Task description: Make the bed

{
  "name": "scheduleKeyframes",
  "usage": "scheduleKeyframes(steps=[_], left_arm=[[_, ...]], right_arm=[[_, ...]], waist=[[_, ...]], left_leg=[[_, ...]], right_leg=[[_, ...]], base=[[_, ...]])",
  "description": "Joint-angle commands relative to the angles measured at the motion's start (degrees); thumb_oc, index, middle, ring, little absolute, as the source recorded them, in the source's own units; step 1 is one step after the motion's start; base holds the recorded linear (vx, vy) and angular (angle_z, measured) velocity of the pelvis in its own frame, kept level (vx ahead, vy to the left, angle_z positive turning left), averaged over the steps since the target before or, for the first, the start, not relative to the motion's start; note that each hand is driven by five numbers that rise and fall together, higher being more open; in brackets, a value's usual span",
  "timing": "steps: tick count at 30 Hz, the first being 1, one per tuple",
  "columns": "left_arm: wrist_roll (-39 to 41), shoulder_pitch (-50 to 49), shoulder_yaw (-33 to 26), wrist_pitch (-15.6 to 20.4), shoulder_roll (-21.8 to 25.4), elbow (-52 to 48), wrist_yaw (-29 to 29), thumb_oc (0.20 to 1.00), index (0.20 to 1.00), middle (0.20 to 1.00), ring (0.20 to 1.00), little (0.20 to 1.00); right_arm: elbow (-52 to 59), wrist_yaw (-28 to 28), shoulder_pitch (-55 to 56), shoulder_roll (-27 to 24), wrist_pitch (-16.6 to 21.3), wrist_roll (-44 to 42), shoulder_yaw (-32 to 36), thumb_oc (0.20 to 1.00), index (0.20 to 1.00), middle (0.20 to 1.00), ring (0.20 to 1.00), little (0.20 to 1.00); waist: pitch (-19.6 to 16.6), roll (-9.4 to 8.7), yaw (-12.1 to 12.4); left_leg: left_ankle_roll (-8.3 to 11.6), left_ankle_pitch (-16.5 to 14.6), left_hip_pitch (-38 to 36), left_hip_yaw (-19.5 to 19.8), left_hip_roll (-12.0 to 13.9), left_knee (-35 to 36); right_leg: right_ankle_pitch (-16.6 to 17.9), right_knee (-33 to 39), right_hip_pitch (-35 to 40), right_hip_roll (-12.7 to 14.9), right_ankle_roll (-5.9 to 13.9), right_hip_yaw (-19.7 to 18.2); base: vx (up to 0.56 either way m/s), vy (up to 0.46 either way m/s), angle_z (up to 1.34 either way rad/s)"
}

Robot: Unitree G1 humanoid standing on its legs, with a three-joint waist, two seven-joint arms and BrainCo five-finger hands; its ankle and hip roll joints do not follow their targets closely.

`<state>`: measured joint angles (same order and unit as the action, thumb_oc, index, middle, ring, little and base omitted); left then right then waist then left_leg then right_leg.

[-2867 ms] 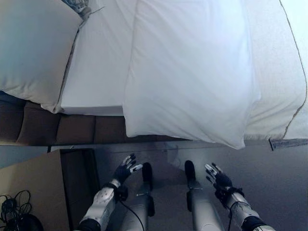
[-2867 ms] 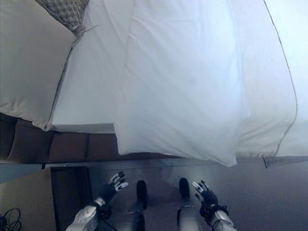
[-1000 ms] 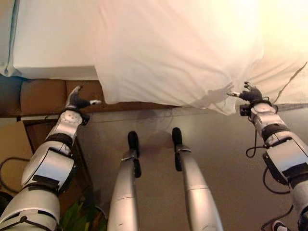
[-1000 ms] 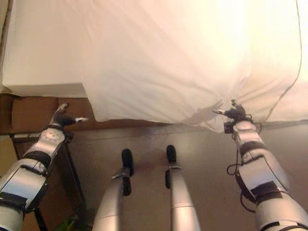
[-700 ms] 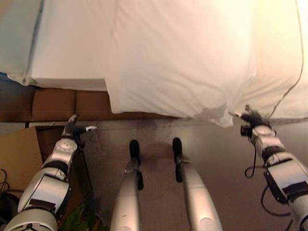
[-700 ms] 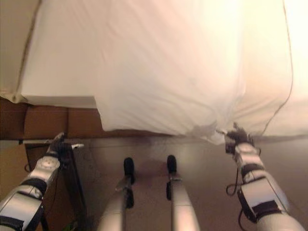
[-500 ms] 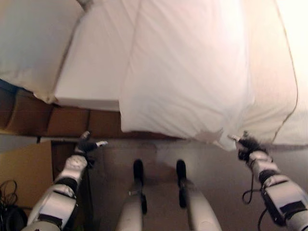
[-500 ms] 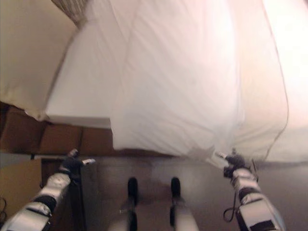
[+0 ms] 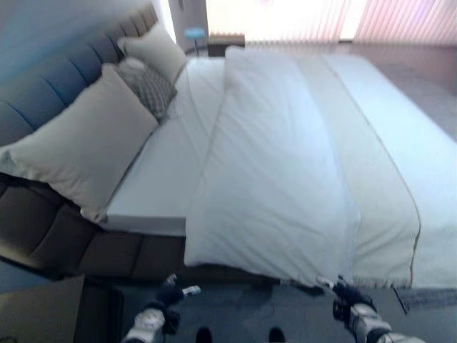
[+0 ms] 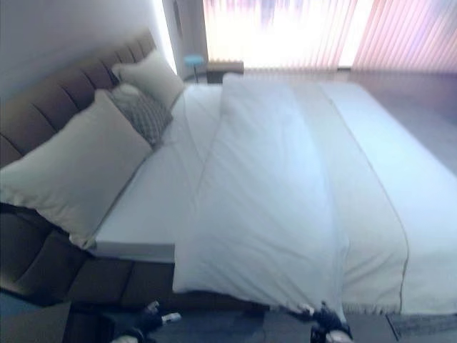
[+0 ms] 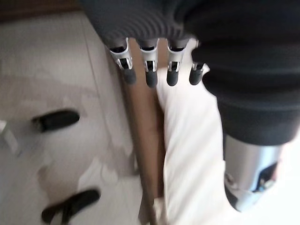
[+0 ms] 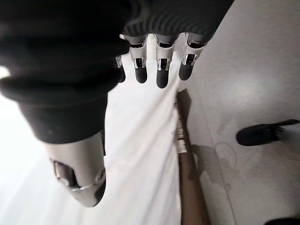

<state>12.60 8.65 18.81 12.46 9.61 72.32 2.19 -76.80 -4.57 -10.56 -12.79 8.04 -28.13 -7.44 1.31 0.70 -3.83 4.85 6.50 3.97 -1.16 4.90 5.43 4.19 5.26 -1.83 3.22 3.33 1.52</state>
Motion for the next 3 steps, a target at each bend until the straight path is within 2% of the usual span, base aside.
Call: scheduleKeyframes(steps=[1,3], left_arm=[[-2.1,4.0,0.0,-1.0,-0.3,4.2,0.4,1.000,1.000,1.000,1.000,1.000],[-4.1,3.3,1.2,-1.5,-1.1,4.9,1.6,1.000,1.000,1.000,1.000,1.000]], right_arm=[[-2.2,0.4,-2.6,1.7,0.0,1.0,-0.5,1.000,1.000,1.000,1.000,1.000],[-2.7,1.4,-1.2,2.7,-0.6,3.1,-2.1,1.000,1.000,1.000,1.000,1.000]], waist=[[0.0,-0.88,0.3],[-0.9,-0.85,0.3]], left_leg=[[0.32,-2.5,-2.7,1.0,-0.9,-0.4],[0.26,-2.9,-3.7,1.0,-0.8,-0.4]], right_leg=[[1.3,-0.3,0.8,3.8,5.47,-2.1],[0.8,-0.3,1.9,3.8,5.45,-2.1]], base=[[0.08,0.028,0.00],[0.08,0.021,0.01]])
